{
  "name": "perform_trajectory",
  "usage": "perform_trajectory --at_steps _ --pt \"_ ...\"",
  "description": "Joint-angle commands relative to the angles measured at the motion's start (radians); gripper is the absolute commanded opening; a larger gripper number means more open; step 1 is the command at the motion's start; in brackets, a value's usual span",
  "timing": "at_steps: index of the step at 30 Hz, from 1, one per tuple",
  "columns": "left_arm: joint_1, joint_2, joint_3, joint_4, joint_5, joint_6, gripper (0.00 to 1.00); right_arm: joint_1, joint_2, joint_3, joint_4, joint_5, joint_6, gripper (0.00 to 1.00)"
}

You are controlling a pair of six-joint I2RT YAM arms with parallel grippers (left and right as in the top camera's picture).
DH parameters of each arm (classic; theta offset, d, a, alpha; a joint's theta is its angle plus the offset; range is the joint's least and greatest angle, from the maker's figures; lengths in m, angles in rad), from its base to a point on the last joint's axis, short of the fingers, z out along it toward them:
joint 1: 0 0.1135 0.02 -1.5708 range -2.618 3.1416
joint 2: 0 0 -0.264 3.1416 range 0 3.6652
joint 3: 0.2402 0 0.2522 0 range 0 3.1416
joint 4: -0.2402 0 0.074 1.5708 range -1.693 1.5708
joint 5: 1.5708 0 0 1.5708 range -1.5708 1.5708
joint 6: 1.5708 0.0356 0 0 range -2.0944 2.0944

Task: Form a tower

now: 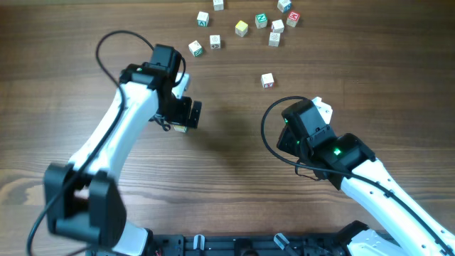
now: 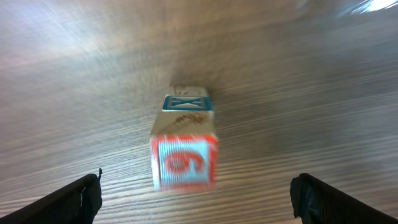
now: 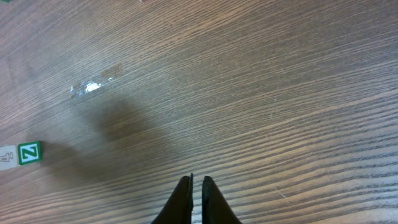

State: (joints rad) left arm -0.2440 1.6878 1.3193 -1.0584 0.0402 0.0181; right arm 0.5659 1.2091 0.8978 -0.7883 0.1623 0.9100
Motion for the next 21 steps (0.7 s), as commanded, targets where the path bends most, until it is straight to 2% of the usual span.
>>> perform_trajectory --at_steps 1,4,13,21 --pt "-0.001 -0.110 0.026 0.009 0.008 0.026 1.00 -0.005 -0.001 -0.008 0.005 0.025 -0.019 0.10" --pt "0.000 -0.085 0.025 0.054 0.003 0.031 1.00 -0.005 -0.001 -0.008 0.005 0.024 -0.019 0.10" --pt "0.000 0.153 0.023 0.084 -0.031 0.031 1.00 -0.005 -0.001 -0.008 0.005 0.026 -0.019 0.10" --pt "0.000 0.210 0.019 0.118 -0.030 0.031 1.00 -0.005 -0.001 -0.008 0.017 0.033 -0.020 0.10"
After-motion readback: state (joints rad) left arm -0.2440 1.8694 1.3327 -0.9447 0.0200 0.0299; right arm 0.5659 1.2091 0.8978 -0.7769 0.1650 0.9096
